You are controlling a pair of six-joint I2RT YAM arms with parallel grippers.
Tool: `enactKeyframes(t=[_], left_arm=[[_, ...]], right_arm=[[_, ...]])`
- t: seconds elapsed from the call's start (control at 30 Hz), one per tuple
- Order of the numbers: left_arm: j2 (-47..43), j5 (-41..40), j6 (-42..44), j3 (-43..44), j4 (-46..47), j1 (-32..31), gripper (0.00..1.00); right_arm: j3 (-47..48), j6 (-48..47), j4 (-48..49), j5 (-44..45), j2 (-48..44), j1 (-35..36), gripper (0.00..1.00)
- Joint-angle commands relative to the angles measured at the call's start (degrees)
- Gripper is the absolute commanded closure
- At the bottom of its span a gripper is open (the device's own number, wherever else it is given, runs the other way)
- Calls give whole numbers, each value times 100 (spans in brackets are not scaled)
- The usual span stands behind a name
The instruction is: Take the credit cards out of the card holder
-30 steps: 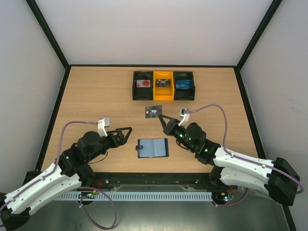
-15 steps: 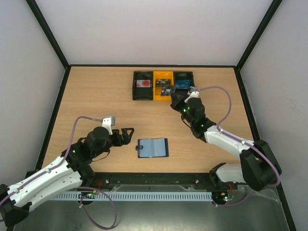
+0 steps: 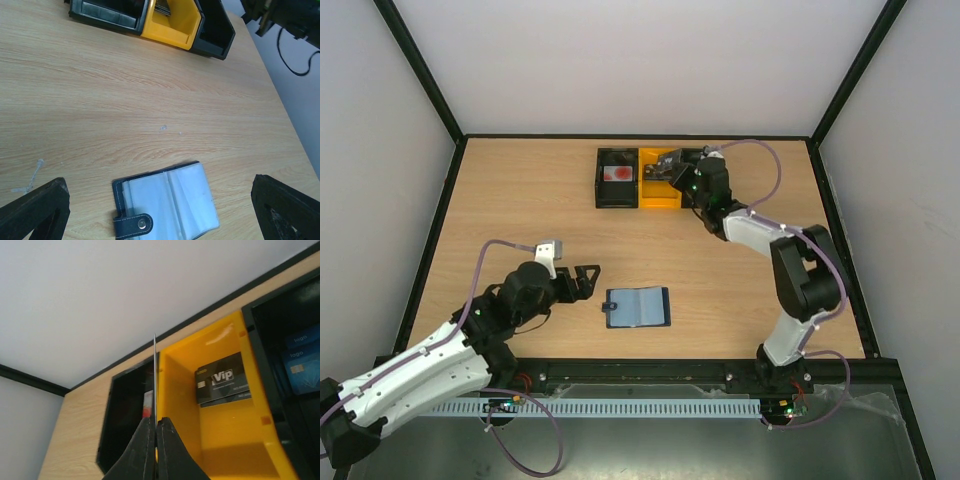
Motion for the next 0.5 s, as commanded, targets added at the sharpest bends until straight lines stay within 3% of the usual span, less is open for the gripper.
enactKeyframes(t=[0.0, 0.47], left_arm=[[125, 73, 127, 58, 160, 45, 0], [146, 58, 139, 106, 78, 66, 0]], right_arm=[[628, -217, -397, -167, 600, -76, 98], [2013, -411, -950, -219, 2014, -110, 98]])
